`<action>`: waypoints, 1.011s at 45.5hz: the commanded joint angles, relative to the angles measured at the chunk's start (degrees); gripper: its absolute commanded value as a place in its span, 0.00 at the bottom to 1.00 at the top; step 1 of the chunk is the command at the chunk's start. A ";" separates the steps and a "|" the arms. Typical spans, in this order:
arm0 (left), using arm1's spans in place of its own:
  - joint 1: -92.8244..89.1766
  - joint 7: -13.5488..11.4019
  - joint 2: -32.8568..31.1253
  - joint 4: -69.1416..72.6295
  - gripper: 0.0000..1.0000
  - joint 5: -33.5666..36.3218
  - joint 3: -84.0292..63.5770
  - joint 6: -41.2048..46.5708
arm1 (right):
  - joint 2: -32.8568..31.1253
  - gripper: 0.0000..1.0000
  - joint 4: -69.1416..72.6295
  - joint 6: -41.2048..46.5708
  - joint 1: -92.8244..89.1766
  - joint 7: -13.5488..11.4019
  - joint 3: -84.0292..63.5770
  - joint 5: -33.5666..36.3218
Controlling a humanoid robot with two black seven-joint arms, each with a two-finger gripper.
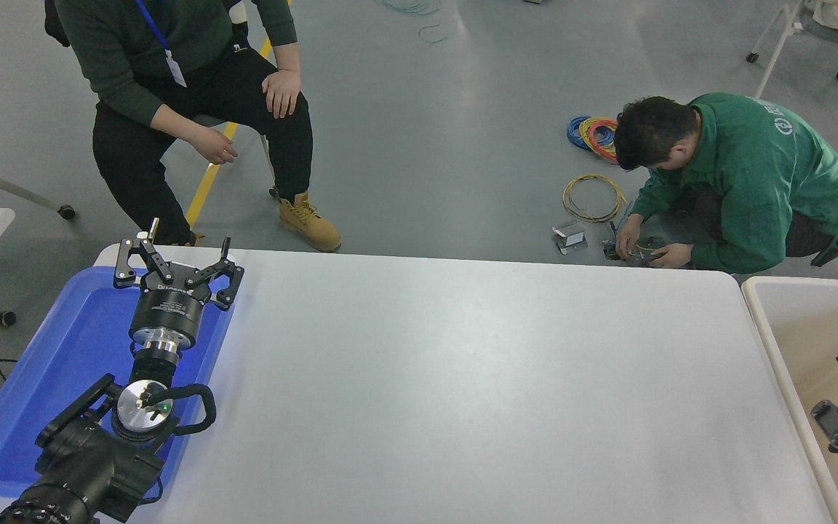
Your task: Pick up paper ball place in dustbin
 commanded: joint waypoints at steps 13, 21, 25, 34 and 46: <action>0.00 0.00 0.03 0.00 1.00 0.00 0.08 0.01 | 0.35 1.00 0.33 0.21 -0.57 0.00 -0.29 0.13; 0.00 0.00 0.03 0.00 1.00 0.00 -0.01 0.01 | 0.35 1.00 1.30 1.00 0.48 0.00 0.15 0.31; 0.00 0.00 -0.06 0.00 1.00 0.00 0.08 0.01 | 0.09 1.00 1.82 1.00 1.88 -0.09 0.50 0.39; 0.00 0.00 0.03 0.00 1.00 0.00 -0.01 0.01 | -1.58 1.00 1.91 1.44 7.95 -0.09 9.19 4.70; 0.00 0.00 0.03 0.00 1.00 0.00 -0.01 0.01 | -3.95 1.00 9.37 1.97 17.70 0.70 23.25 6.55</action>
